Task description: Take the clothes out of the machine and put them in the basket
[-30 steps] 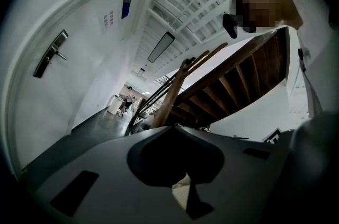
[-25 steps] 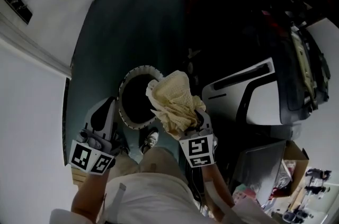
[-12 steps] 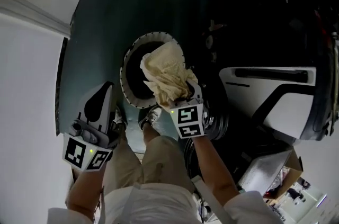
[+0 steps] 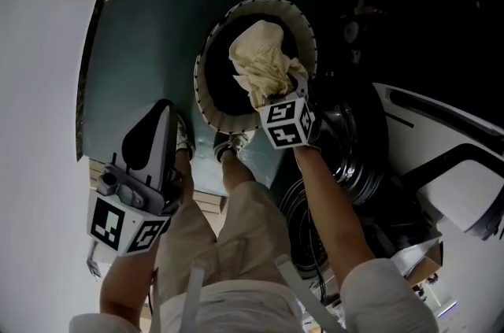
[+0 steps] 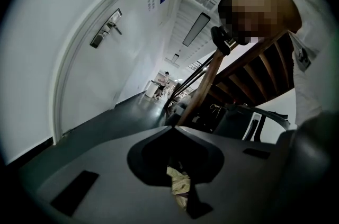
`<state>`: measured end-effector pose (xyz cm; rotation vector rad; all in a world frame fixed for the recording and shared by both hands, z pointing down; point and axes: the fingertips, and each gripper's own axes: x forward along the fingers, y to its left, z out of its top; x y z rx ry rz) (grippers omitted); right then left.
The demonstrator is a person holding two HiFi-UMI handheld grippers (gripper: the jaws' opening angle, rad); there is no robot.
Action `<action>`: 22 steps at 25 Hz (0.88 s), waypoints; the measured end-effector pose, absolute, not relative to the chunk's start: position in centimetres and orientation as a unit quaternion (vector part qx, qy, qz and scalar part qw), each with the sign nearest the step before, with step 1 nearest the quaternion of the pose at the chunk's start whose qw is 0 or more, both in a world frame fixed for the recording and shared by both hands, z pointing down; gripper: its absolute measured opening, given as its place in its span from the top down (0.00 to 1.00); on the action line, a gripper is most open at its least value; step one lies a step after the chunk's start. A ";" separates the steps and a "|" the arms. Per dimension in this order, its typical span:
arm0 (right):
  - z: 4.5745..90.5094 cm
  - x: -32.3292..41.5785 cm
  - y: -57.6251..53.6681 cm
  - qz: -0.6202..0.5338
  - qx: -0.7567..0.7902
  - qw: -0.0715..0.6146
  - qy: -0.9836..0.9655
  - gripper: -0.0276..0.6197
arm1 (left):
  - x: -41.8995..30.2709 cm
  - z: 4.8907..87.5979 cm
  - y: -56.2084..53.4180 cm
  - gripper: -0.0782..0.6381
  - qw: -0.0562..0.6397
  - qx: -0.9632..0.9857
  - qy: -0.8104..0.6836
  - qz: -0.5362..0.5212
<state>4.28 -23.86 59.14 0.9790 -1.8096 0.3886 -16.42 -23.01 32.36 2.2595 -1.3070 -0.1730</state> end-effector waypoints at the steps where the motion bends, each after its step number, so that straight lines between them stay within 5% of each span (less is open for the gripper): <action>1: 60.5 4.1 -23.8 0.164 0.395 0.510 -0.746 0.65 | -17.0 33.1 -22.7 0.87 0.265 0.829 -0.488 -0.060; 11: 70.4 1.4 -23.1 0.159 0.288 0.600 -0.729 0.64 | -20.4 36.1 -21.0 0.87 0.288 0.794 -0.533 -0.044; 16: 72.4 0.8 -21.8 0.204 0.260 0.625 -0.707 0.41 | -20.9 35.7 -21.4 0.87 0.289 0.790 -0.538 -0.046; 22: 70.9 0.7 -21.5 0.203 0.269 0.622 -0.707 0.35 | -20.6 34.4 -22.1 0.87 0.285 0.794 -0.534 -0.055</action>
